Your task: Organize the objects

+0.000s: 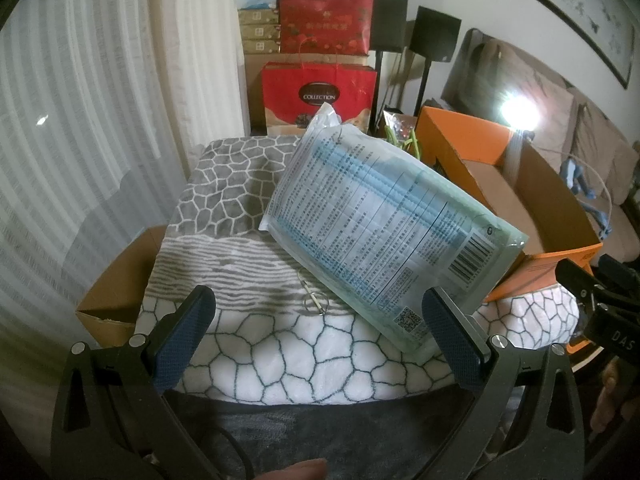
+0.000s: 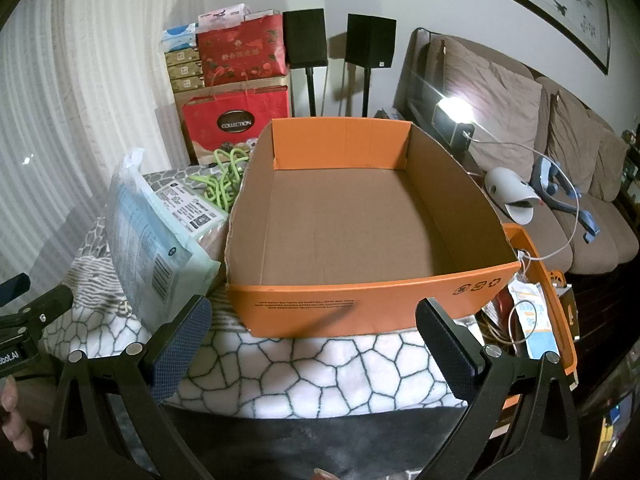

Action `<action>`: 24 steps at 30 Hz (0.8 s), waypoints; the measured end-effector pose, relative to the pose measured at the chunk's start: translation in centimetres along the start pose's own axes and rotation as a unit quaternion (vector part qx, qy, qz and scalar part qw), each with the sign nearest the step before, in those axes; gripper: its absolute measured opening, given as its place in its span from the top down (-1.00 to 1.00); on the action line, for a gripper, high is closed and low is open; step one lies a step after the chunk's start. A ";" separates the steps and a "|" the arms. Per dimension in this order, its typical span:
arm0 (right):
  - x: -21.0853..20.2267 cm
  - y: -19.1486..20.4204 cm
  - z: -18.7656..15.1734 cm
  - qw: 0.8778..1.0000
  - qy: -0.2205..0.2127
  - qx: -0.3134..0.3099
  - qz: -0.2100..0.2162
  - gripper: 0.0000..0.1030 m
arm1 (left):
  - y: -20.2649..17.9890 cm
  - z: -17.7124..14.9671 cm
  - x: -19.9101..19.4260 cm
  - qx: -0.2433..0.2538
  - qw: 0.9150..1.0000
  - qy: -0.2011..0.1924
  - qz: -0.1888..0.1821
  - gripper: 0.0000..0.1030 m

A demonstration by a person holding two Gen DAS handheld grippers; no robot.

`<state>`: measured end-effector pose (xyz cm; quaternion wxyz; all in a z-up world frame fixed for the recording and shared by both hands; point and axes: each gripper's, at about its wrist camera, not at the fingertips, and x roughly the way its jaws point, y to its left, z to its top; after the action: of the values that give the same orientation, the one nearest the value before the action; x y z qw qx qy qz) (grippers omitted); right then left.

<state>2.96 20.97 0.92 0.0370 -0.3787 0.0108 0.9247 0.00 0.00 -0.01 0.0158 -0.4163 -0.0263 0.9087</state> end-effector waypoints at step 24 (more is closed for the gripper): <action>0.0 -0.1 0.0 1.000 0.001 0.001 0.001 -1.00 | 0.0 0.0 0.0 0.002 1.000 0.001 0.001 -1.00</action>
<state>3.01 21.09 0.93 0.0367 -0.3794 0.0118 0.9244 -0.01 0.02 -0.01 0.0160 -0.4168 -0.0246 0.9085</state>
